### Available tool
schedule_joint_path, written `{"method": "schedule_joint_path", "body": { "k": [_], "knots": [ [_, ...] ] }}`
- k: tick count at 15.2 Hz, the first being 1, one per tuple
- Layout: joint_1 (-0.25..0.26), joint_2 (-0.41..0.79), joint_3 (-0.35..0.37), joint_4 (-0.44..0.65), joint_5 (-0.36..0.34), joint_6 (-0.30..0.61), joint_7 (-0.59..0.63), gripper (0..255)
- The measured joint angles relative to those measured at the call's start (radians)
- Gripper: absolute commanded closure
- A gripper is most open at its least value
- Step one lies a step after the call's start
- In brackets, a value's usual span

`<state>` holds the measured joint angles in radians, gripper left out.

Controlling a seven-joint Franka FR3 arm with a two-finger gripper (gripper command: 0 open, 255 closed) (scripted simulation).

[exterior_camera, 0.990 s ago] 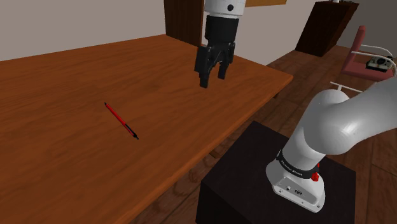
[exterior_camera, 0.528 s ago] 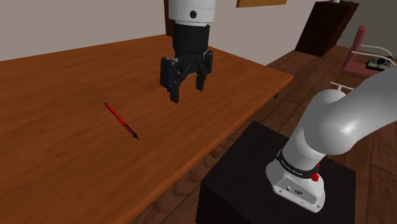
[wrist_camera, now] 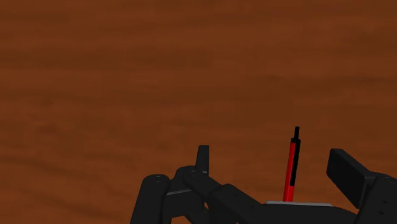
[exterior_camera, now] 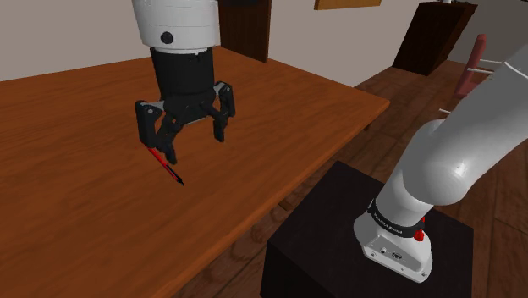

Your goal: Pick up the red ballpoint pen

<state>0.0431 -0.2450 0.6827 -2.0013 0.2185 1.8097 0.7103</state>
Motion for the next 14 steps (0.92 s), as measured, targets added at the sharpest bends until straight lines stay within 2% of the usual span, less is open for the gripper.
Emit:
{"method": "schedule_joint_path", "body": {
  "k": [3,11,12,14],
  "knots": [
    [0.000,0.117,0.070,0.089,-0.075,0.010,0.114,0],
    [0.006,0.160,0.092,0.030,-0.102,0.103,0.147,0],
    [0.006,0.160,0.092,0.026,-0.102,0.107,0.147,255],
    [0.004,0.157,0.089,0.026,-0.105,0.104,0.147,255]
  ]
}}
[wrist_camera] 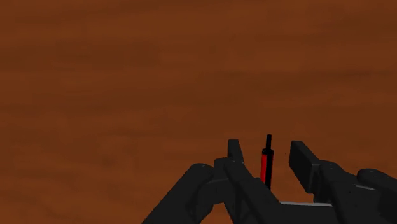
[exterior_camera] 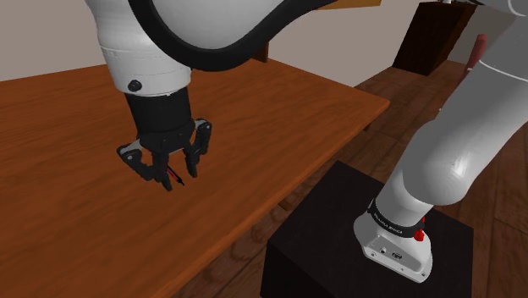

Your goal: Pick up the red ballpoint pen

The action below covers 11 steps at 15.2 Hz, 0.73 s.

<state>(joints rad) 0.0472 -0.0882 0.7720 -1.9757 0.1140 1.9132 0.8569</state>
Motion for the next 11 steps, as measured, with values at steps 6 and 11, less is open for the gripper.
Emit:
{"method": "schedule_joint_path", "body": {
  "k": [6,11],
  "knots": [
    [-0.001,-0.003,-0.002,0.002,0.000,-0.004,-0.001,255],
    [0.001,-0.004,-0.001,0.019,0.005,-0.019,-0.002,255]
  ]
}}
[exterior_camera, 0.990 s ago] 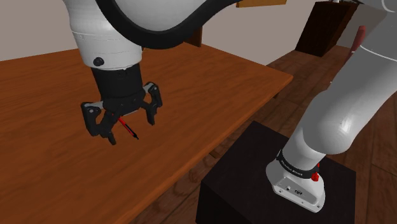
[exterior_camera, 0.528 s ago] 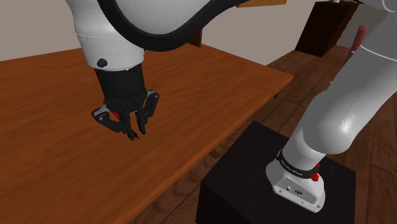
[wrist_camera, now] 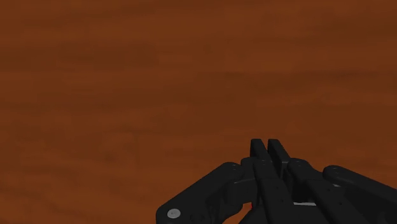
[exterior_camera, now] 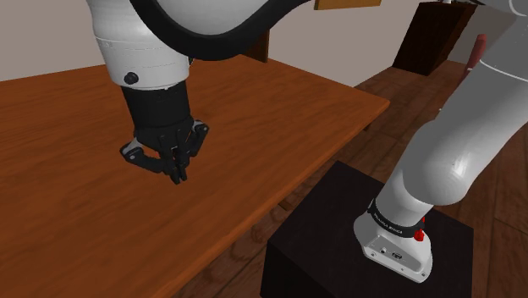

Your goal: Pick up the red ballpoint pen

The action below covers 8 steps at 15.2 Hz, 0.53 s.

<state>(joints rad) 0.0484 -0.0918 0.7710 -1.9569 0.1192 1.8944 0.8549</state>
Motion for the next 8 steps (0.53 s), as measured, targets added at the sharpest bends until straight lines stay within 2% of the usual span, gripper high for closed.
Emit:
{"method": "schedule_joint_path", "body": {
  "k": [8],
  "knots": [
    [-0.003,-0.006,-0.006,0.104,0.001,-0.108,0.002,255]
  ]
}}
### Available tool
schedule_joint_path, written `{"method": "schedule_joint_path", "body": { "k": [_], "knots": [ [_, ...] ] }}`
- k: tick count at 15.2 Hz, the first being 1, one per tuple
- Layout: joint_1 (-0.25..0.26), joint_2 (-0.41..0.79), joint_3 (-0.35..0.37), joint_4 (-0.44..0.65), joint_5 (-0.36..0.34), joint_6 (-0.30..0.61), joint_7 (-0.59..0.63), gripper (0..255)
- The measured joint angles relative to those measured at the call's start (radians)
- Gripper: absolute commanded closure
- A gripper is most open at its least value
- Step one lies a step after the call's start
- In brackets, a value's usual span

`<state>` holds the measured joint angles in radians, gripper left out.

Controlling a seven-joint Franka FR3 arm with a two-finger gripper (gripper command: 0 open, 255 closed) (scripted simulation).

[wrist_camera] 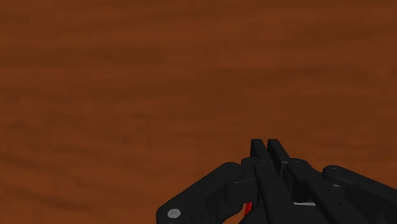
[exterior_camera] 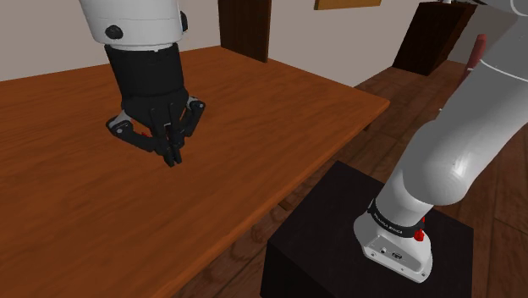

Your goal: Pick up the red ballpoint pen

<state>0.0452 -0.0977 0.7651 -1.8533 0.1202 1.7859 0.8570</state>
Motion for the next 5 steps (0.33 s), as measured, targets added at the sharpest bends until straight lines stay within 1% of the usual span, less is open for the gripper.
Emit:
{"method": "schedule_joint_path", "body": {
  "k": [5],
  "knots": [
    [-0.001,0.001,-0.002,0.060,-0.002,-0.059,0.004,255]
  ]
}}
